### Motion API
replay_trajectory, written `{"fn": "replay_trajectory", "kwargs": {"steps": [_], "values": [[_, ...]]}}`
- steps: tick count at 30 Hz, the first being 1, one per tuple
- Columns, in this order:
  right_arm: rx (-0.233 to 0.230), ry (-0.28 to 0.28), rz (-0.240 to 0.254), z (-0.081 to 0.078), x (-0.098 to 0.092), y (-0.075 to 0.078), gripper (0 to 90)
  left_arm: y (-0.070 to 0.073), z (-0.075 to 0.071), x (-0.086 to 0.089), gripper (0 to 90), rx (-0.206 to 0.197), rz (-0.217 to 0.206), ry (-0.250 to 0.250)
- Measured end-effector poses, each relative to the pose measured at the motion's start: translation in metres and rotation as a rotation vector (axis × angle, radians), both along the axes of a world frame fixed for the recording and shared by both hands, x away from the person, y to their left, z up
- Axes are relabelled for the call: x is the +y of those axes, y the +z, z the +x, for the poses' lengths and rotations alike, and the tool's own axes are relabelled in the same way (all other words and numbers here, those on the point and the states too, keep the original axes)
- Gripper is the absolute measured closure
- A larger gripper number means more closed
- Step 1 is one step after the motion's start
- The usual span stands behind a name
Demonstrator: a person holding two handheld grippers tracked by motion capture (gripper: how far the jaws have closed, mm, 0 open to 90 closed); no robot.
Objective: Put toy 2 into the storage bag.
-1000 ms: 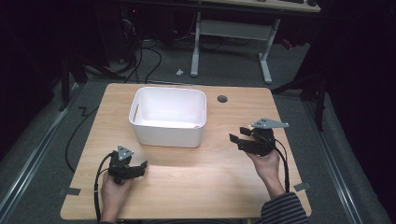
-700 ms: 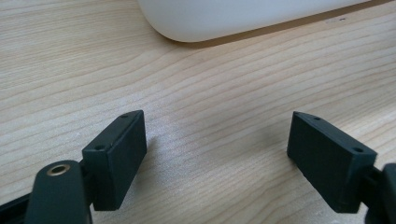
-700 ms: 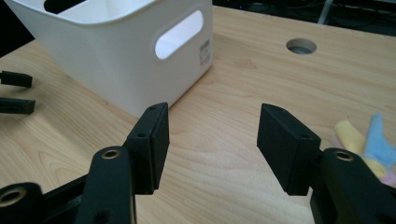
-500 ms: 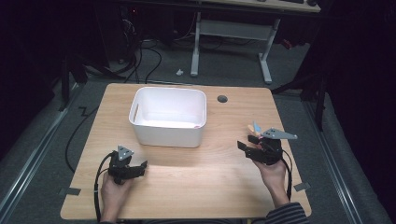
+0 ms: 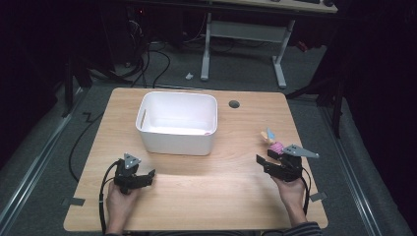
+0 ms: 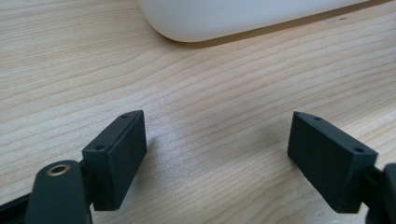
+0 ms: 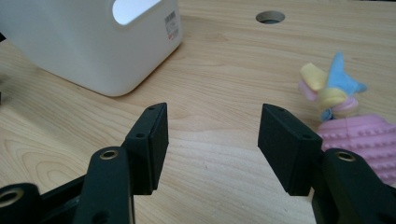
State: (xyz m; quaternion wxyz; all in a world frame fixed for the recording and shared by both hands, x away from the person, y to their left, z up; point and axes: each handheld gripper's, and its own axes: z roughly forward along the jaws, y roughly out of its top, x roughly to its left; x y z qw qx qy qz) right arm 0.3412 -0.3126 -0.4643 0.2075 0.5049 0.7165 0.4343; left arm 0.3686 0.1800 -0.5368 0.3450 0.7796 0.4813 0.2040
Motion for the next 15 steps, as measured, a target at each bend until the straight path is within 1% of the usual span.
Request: {"fn": "replay_trajectory", "kwargs": {"steps": [10,15], "values": [[0.010,-0.056,-0.003,-0.005,-0.015,-0.013,42.9,0.000,0.000,0.000,20.1,0.000,0.000,0.000],[0.014,-0.082,0.000,-0.007,-0.023,-0.016,42.4,0.000,0.000,0.000,20.1,0.000,0.000,0.000]]}}
